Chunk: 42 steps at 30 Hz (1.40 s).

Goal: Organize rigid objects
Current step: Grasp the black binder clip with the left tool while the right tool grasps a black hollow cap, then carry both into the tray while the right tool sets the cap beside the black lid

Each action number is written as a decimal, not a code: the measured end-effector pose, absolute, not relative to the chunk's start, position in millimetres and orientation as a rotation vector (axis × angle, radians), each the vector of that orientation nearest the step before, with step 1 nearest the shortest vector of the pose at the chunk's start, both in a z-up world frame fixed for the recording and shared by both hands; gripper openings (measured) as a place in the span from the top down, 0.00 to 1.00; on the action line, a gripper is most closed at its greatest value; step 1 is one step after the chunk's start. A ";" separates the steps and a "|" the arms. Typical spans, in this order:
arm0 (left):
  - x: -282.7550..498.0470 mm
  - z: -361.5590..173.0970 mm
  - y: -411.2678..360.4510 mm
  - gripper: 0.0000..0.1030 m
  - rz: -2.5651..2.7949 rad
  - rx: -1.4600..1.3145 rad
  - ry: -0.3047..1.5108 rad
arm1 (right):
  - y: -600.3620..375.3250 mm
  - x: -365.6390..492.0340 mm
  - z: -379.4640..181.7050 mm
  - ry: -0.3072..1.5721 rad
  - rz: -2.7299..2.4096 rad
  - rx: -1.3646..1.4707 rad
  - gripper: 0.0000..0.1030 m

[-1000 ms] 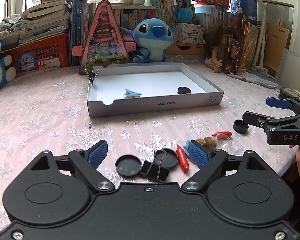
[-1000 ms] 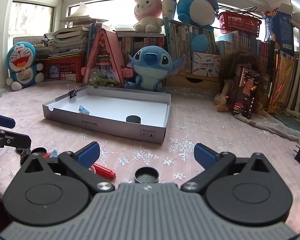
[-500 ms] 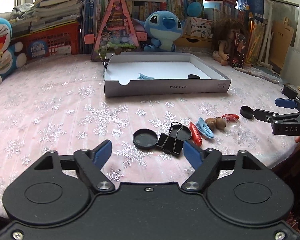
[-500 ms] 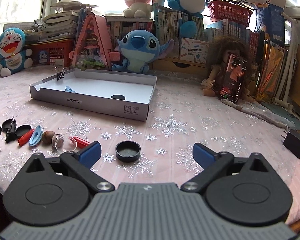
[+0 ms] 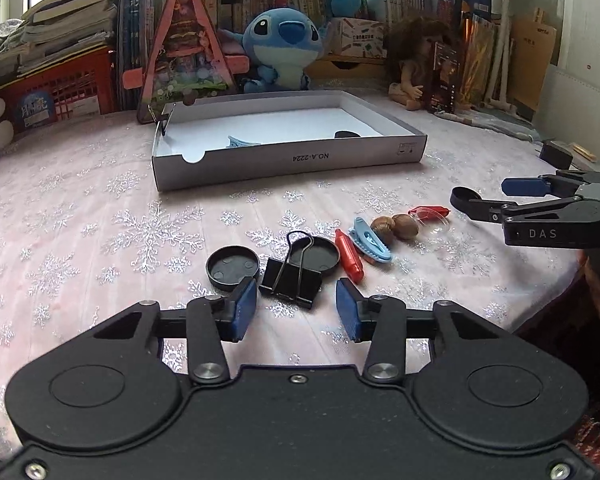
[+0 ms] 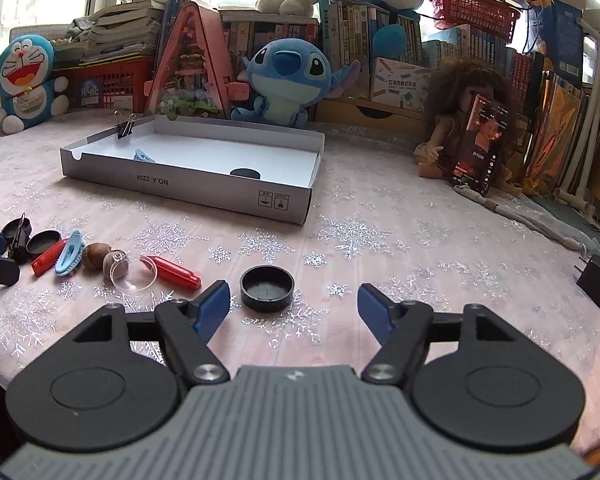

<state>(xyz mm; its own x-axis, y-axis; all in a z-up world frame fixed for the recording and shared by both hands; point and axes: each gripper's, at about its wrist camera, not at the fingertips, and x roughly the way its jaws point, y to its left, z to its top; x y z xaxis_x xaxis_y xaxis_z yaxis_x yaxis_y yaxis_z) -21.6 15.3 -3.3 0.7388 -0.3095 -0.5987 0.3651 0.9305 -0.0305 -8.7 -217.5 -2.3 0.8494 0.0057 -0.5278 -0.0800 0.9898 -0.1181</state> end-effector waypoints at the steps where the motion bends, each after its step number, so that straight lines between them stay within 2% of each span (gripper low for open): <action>1: -19.6 -4.3 14.5 0.59 -0.371 0.099 0.634 | -218.7 -7.3 -3.2 0.561 0.047 -0.131 0.25; 8: -8.3 -9.2 12.4 0.59 -0.357 0.118 0.617 | -227.8 -1.4 -8.1 0.573 0.061 -0.071 0.35; 10: -8.3 -9.9 12.2 0.60 -0.350 0.118 0.614 | -227.5 -1.3 -8.4 0.569 0.070 -0.072 0.43; 11: -8.8 -10.1 11.6 0.67 -0.345 0.121 0.611 | -226.6 -1.3 -8.5 0.568 0.074 -0.074 0.46; 14: -11.8 -9.5 10.5 0.68 -0.328 0.125 0.605 | -223.4 -2.0 -7.6 0.559 0.085 -0.079 0.61; 15: -12.5 -8.9 10.6 0.68 -0.326 0.123 0.607 | -222.6 -2.5 -7.2 0.557 0.085 -0.077 0.69; 16: -13.0 -7.9 10.9 0.68 -0.324 0.121 0.611 | -222.1 -3.2 -6.6 0.552 0.083 -0.073 0.70; 36: -14.6 14.4 26.2 0.68 -0.283 0.040 0.584 | -220.3 -12.7 4.5 0.527 0.083 -0.055 0.71; 39: -15.8 11.7 24.6 0.68 -0.289 0.055 0.590 | -220.6 -13.2 0.7 0.533 0.079 -0.053 0.64; 42: -16.8 5.9 23.7 0.68 -0.292 0.067 0.609 | -222.1 -10.9 -2.7 0.539 0.073 -0.044 0.47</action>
